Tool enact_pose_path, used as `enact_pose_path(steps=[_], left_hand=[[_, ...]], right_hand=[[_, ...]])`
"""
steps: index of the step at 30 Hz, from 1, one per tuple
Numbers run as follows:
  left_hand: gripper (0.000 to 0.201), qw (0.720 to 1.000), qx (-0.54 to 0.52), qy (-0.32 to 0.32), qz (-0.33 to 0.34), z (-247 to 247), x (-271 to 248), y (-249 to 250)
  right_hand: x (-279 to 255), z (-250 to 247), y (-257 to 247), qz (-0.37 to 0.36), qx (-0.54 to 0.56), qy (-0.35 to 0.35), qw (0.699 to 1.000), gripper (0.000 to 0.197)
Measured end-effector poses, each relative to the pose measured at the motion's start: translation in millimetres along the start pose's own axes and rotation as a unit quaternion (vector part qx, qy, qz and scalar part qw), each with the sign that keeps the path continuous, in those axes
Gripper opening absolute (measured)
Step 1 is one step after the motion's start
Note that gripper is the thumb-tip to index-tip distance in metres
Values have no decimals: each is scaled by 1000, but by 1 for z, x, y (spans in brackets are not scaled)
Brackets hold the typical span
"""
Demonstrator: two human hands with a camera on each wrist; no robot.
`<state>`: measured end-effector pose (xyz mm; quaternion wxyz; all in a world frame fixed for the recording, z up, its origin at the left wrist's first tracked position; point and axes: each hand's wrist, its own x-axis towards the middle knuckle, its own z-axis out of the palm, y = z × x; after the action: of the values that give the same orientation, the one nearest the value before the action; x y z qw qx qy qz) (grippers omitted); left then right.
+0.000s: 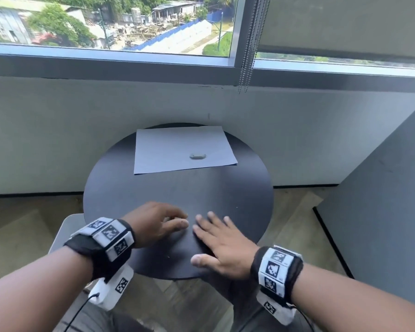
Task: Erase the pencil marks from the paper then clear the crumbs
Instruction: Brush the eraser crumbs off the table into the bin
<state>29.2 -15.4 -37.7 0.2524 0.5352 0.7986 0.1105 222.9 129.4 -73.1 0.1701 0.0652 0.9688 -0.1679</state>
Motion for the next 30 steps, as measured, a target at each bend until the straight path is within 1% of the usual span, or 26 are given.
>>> enact_pose_path(steps=[1, 2, 3, 4, 5, 6, 7, 8, 9, 11, 13, 14, 15, 16, 17, 18, 19, 20, 22, 23, 25, 26, 27, 28, 29, 30], left_hand=[[98, 999, -15, 25, -17, 2, -8, -12], [89, 997, -28, 46, -50, 4, -17, -23], [77, 993, -33, 66, -91, 8, -26, -33], [72, 987, -21, 82, -138, 12, -37, -43], [75, 979, -2, 89, -182, 17, -46, -50], [80, 972, 23, 86, -218, 24, -53, -56], [85, 966, 43, 79, -241, 30, -59, -60], [89, 964, 55, 68, -252, 37, -64, -60], [92, 964, 62, 62, -253, 42, -66, -57], [94, 966, 61, 61, -244, 53, -68, -50], [94, 966, 61, 70, -240, 55, -67, -45], [93, 966, 62, 72, -241, 55, -67, -44], [93, 966, 60, 71, -243, 55, -68, -44], [92, 966, 55, 68, -244, 54, -69, -44], [92, 966, 50, 66, -244, 54, -70, -44], [92, 966, 48, 66, -244, 55, -71, -43], [92, 966, 49, 65, -244, 55, -72, -42], [92, 967, 50, 62, -243, 55, -73, -41], [91, 967, 42, 61, -242, 55, -72, -40], [90, 967, 36, 63, -243, 56, -71, -40], [88, 968, 27, 64, -243, 56, -71, -40], [86, 968, 23, 65, -242, 56, -72, -40], [84, 968, 18, 68, -242, 56, -73, -41], [81, 967, 10, 75, -243, 56, -75, -42], [80, 965, 3, 85, -248, 58, -77, -44], [78, 962, 1, 95, -256, 60, -80, -47]], right_hand=[[-5, -5, 0, -25, 29, 4, 999, 94], [-4, -12, 12, -24, 56, 46, 997, 95], [-2, -19, 31, 15, 79, 98, 992, 96], [2, -27, 54, 87, 89, 138, 983, 94], [4, -36, 75, 174, 87, 144, 970, 88], [8, -39, 90, 248, 74, 126, 958, 84], [12, -37, 98, 288, 52, 97, 951, 84], [15, -32, 95, 292, 24, 76, 953, 88], [18, -25, 82, 272, -4, 65, 960, 95], [12, -5, 37, 161, -33, 47, 985, 107], [-5, 4, -2, 17, -9, 9, 1000, 103], [-10, 1, -7, -21, 17, 5, 1000, 100], [-11, -4, 0, -28, 46, 31, 998, 99], [-7, -10, 17, 5, 72, 82, 994, 99], [-2, -17, 40, 73, 94, 131, 984, 96], [2, -24, 64, 153, 98, 152, 971, 91], [5, -29, 83, 223, 84, 140, 961, 85], [9, -26, 92, 260, 55, 114, 957, 84], [16, -13, 74, 235, -6, 76, 969, 86], [18, -4, 51, 188, -19, 63, 980, 89], [13, 12, -1, 55, -31, 35, 997, 102], [9, 14, -19, 8, -24, 20, 999, 106], [5, 13, -24, -8, -2, 32, 999, 107], [3, 9, -15, 17, 32, 75, 997, 105], [3, 6, 3, 78, 62, 133, 986, 101], [2, 4, 24, 164, 73, 173, 968, 97]])
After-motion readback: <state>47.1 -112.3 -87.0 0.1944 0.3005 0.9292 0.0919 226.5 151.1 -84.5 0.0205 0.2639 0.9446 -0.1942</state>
